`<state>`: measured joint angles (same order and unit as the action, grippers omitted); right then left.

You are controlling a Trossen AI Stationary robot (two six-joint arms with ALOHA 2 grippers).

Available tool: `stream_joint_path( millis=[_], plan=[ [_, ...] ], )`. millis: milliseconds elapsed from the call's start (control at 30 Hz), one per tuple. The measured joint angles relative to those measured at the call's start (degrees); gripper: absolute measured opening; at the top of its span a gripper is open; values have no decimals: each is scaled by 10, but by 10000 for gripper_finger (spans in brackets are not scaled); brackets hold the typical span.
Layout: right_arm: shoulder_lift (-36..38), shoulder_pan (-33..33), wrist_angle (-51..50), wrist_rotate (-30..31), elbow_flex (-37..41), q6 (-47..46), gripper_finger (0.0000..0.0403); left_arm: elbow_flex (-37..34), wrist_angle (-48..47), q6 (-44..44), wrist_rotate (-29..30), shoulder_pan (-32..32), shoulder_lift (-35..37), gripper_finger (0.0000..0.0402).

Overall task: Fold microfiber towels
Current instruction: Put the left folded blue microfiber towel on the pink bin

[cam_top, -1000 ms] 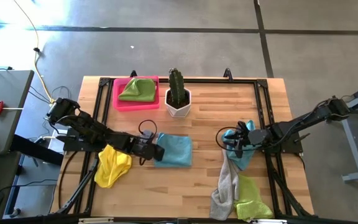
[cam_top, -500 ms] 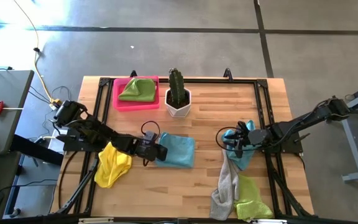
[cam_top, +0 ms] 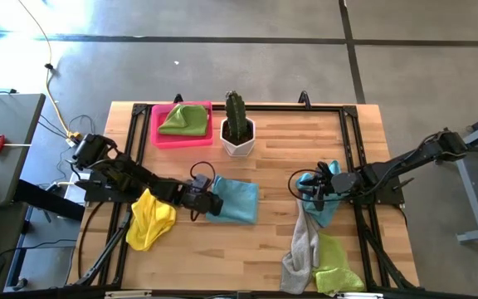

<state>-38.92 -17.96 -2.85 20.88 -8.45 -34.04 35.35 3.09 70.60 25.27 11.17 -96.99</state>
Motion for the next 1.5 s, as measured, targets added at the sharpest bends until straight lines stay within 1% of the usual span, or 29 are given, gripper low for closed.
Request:
stream_joint_path(
  millis=[100,467,733,867,1033,1200,1267,1400,1500],
  plan=[
    [0,0,0,0,0,0,128,0,0,-21,-13,-4,10,5],
    [0,0,0,0,0,0,128,0,-11,-121,-119,-50,27,2],
    [0,0,0,0,0,0,128,0,-25,-181,-163,-91,46,1],
    [0,0,0,0,0,0,128,14,-85,-219,-155,-112,64,1],
    [0,0,-2,0,0,0,128,74,-216,-291,-140,-137,72,1],
    [0,0,-5,0,0,0,128,166,-360,-389,-89,-161,72,1],
    [0,0,-5,0,0,0,128,200,-413,-420,-58,-173,72,1],
    [0,0,-6,0,0,0,128,258,-470,-495,13,-207,72,1],
    [0,0,-7,0,0,0,128,298,-512,-532,39,-241,73,1]
  ],
)
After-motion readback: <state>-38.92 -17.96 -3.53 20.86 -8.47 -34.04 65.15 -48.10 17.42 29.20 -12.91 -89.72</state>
